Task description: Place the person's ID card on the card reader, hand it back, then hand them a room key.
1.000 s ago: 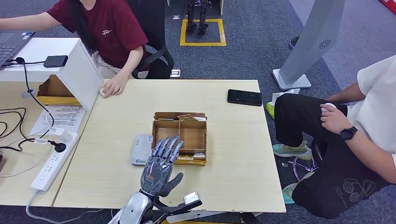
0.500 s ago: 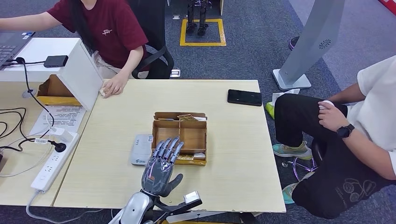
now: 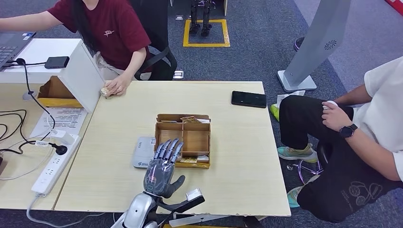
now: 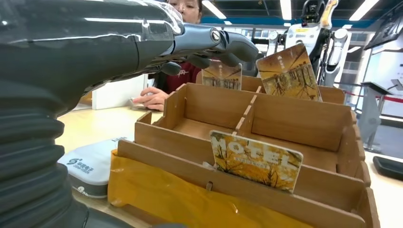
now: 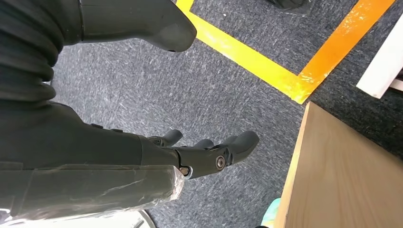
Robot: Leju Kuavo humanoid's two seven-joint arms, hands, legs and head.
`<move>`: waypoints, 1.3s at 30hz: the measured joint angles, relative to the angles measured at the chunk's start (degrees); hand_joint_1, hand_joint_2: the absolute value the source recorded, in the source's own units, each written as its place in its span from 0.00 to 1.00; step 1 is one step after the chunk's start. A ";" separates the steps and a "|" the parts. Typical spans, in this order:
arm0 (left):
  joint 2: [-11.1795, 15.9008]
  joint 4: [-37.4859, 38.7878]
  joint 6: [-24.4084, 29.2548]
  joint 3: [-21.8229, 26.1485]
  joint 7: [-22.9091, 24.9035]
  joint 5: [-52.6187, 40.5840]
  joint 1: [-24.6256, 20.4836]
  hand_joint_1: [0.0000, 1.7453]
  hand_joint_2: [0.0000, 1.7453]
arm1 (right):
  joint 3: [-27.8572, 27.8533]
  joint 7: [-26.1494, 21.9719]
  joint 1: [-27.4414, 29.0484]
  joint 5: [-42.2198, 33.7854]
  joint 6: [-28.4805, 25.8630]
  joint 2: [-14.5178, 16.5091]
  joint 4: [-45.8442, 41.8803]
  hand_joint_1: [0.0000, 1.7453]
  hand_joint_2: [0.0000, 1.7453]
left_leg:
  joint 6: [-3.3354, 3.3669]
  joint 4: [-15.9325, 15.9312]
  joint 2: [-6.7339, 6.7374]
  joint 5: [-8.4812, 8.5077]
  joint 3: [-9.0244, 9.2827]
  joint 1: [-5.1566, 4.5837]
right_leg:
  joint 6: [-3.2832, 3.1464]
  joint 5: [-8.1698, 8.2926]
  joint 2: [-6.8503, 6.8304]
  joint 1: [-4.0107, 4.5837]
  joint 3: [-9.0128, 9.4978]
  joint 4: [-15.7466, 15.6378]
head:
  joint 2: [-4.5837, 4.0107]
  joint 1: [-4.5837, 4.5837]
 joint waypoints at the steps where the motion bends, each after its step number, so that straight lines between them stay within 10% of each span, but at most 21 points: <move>1: -0.19 0.26 0.11 0.23 -0.25 0.37 -0.03 0.00 1.00 | 0.04 0.03 0.00 0.03 0.03 0.00 0.00 0.00 1.00 | 0.00 0.00 0.00 0.00 0.00 0.00 | 0.00 0.00 0.00 0.00 0.00 0.00 | 0.00 0.00; 39: -5.02 5.28 0.49 2.59 -4.20 3.46 -2.30 0.00 1.00 | 1.39 0.80 -0.54 0.42 0.81 0.57 -0.01 0.00 1.00 | 0.00 0.00 -0.03 0.00 -0.01 0.00 | 0.00 0.00 -0.02 0.00 0.00 0.01 | 0.00 0.00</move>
